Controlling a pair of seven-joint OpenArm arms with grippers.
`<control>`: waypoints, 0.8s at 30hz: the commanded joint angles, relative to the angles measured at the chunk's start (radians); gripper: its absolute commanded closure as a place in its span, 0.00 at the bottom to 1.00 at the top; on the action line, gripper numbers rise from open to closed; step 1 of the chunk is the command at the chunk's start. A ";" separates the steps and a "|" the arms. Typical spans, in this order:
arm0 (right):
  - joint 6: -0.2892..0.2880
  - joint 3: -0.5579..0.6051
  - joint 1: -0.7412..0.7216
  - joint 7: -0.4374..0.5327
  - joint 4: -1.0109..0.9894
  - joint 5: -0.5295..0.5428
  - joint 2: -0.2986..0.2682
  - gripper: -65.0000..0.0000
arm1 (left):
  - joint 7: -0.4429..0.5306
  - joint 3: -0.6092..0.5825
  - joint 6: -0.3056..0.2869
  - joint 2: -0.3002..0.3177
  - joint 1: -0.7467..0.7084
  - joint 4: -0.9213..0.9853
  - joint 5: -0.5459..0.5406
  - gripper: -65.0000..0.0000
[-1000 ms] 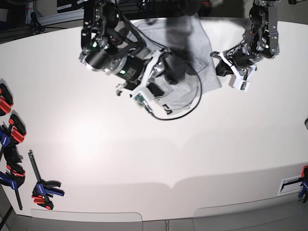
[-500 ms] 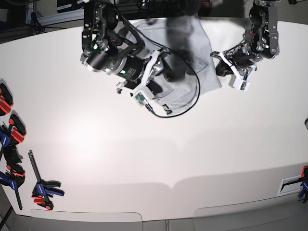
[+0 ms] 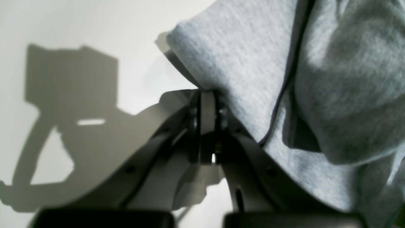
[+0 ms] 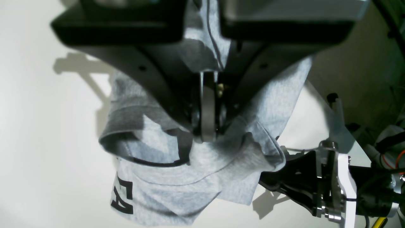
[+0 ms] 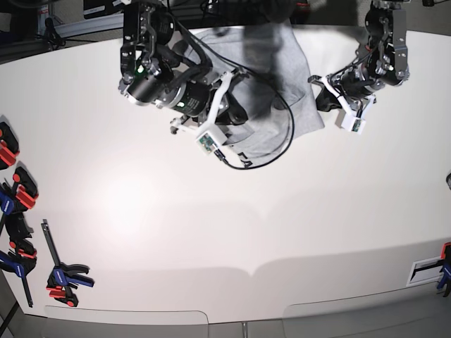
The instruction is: Fold the T-shirt properly
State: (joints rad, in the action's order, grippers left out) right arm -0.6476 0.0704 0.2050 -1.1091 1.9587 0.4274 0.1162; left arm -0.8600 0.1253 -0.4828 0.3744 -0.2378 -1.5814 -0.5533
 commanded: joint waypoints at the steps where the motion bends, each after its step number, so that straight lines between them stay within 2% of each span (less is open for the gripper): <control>1: -0.010 0.003 -0.011 0.023 0.016 0.026 0.003 1.00 | -0.005 0.002 -0.003 0.008 0.003 -0.007 0.003 1.00; 4: -0.011 0.004 -0.011 0.013 0.016 0.038 0.003 1.00 | -0.005 0.002 -0.003 0.008 0.003 -0.007 0.003 1.00; 6: -0.013 0.016 -0.010 -0.026 0.018 0.082 0.003 1.00 | -0.005 0.002 -0.003 0.008 0.003 -0.007 0.003 1.00; 9: -0.050 0.064 -0.002 -0.060 0.022 0.112 0.003 1.00 | -0.005 0.002 -0.003 0.008 0.003 -0.007 0.003 1.00; 15: -0.051 0.205 0.035 -0.066 0.049 0.092 0.003 1.00 | -0.005 0.002 -0.003 0.008 0.003 -0.007 0.003 1.00; 20: -0.051 0.221 0.036 -0.039 0.051 -0.020 0.006 1.00 | -0.005 0.002 -0.003 0.008 0.002 -0.007 0.003 1.00; 21: -0.051 0.210 0.036 -0.028 0.051 -0.037 0.006 0.93 | -0.005 0.002 -0.003 0.008 0.003 -0.007 0.003 1.00; 23: -0.045 0.172 0.036 -0.011 0.055 -0.031 0.006 0.66 | -0.005 0.002 -0.003 0.008 0.002 -0.007 0.003 1.00; 24: -0.036 0.147 0.036 -0.005 0.065 -0.025 0.006 0.58 | -0.005 0.002 -0.003 0.008 0.002 -0.007 0.003 1.00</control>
State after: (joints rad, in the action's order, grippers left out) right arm -0.6815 0.2146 0.2501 -1.1427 1.9976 0.3779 0.1162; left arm -0.8600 0.1253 -0.4824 0.3740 -0.2382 -1.5814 -0.5533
